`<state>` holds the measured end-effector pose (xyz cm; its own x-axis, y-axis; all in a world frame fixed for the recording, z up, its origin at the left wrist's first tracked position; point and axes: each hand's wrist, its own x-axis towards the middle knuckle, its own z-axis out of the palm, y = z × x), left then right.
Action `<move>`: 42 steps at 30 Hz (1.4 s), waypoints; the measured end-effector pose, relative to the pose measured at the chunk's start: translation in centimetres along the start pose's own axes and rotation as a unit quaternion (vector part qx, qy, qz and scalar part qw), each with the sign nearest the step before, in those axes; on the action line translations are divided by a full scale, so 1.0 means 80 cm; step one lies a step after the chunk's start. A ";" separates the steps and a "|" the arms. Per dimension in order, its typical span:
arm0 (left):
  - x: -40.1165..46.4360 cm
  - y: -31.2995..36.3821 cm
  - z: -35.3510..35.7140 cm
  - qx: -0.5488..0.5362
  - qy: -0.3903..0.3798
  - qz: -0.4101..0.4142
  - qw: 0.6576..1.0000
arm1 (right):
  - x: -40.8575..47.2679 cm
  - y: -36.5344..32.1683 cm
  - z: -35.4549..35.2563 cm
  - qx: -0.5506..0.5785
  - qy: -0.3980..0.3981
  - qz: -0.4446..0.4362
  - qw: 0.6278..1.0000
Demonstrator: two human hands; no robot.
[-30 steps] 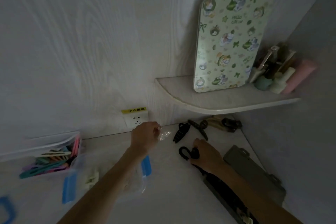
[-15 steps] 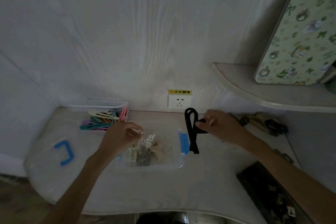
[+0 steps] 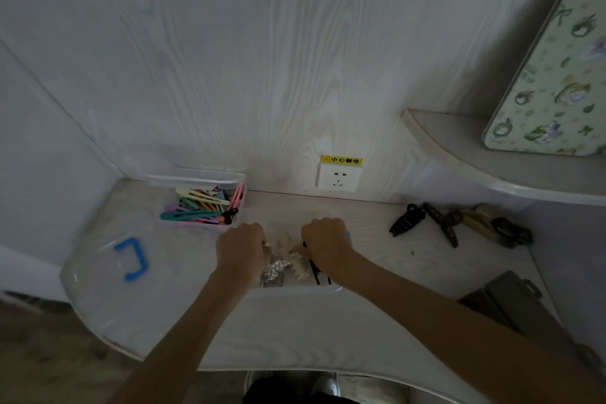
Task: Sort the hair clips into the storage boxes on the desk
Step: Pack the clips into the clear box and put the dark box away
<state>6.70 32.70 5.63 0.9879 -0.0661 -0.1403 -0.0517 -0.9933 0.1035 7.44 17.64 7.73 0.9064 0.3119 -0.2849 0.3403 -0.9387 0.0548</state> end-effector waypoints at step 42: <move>0.084 0.272 0.067 -0.080 -0.143 0.219 0.962 | -0.141 0.268 0.149 0.445 -0.006 0.345 0.826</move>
<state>11.42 10.10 1.66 0.7946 -0.5211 -0.3115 -0.4085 -0.8385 0.3607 1.52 -7.73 0.69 0.8032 -0.3392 -0.4897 -0.5806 -0.6299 -0.5160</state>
